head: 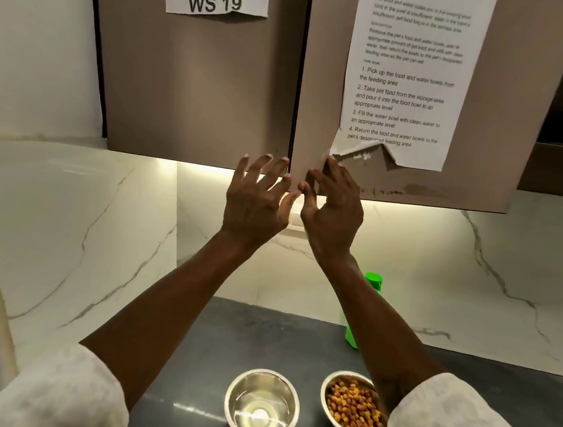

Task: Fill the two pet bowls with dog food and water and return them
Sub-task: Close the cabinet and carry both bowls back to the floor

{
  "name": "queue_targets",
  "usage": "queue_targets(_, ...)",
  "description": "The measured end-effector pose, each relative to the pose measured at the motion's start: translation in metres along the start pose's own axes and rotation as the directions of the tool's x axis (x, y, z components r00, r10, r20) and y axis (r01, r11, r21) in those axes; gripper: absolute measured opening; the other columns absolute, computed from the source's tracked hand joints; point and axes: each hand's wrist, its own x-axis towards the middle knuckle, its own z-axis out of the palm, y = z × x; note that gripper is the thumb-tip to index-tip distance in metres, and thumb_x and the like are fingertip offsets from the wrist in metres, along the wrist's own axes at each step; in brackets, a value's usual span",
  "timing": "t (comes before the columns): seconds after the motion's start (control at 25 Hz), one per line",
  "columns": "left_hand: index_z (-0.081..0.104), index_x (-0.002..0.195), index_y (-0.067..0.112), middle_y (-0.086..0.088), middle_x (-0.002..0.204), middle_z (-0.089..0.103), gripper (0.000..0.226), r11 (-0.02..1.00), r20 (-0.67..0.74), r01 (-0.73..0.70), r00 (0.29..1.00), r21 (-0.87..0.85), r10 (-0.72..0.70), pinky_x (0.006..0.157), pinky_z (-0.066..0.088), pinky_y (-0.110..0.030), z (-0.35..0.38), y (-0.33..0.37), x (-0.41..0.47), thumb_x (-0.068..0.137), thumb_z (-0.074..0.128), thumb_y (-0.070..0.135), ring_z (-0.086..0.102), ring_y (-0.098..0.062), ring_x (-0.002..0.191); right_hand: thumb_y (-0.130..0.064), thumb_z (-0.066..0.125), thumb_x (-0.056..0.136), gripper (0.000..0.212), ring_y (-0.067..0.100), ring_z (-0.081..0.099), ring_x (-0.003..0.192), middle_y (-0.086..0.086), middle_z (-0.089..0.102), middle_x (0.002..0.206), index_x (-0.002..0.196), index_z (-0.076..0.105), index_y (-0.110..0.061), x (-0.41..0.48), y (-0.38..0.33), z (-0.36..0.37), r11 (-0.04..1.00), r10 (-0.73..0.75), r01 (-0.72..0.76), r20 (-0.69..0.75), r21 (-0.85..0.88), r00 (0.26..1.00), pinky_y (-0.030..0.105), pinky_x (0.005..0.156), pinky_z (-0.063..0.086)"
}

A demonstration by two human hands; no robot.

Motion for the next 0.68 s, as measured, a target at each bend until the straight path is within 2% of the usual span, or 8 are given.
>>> queue_targets(0.08,0.080,0.112,0.010,-0.011,0.134,0.071,0.033,0.998,0.046,-0.054,0.998,0.039,0.052,0.117,0.034,-0.068,0.018,-0.011,0.004,0.096,0.067,0.036,0.062,-0.036,0.131,-0.013,0.084,0.085,0.031,0.030,0.064,0.132,0.009,0.070,0.139,0.116,0.080,-0.015,0.002,0.009,0.014,0.998,-0.019,0.019,0.000,-0.058,1.000,0.042,0.104,0.056)
queue_targets(0.2,0.078,0.118,0.011,-0.008,0.140,0.068,0.039,0.995,0.145,-0.074,0.987,0.062,0.064,0.120,0.024,-0.071,0.040,-0.022,0.009,0.099,0.060,0.040,0.054,-0.037,0.139,-0.011,0.082,0.086,0.030,0.028,0.062,0.134,0.007,0.069,0.140,0.116,0.080,-0.016,0.008,0.023,0.031,0.989,-0.049,0.055,0.043,-0.139,0.998,0.041,0.104,0.056)
queue_targets(0.56,0.077,0.120,0.010,-0.009,0.139,0.068,0.051,0.994,0.278,-0.053,0.960,0.094,0.025,0.122,0.017,-0.072,0.077,-0.026,0.023,0.098,0.057,0.050,0.046,-0.039,0.145,-0.010,0.078,0.090,0.021,0.022,0.066,0.130,0.004,0.073,0.134,0.110,0.081,-0.016,0.023,0.055,0.059,0.977,-0.060,0.074,0.073,-0.202,0.996,0.033,0.102,0.053)
queue_targets(0.68,0.083,0.106,0.013,-0.007,0.141,0.067,0.046,0.988,0.304,-0.102,0.951,0.120,0.062,0.123,0.016,-0.071,0.081,-0.020,0.028,0.097,0.059,0.051,0.046,-0.039,0.146,-0.011,0.077,0.091,0.014,0.021,0.067,0.128,0.004,0.074,0.133,0.103,0.081,-0.017,0.027,0.060,0.058,0.974,-0.088,0.106,0.097,-0.202,0.991,0.032,0.100,0.053)
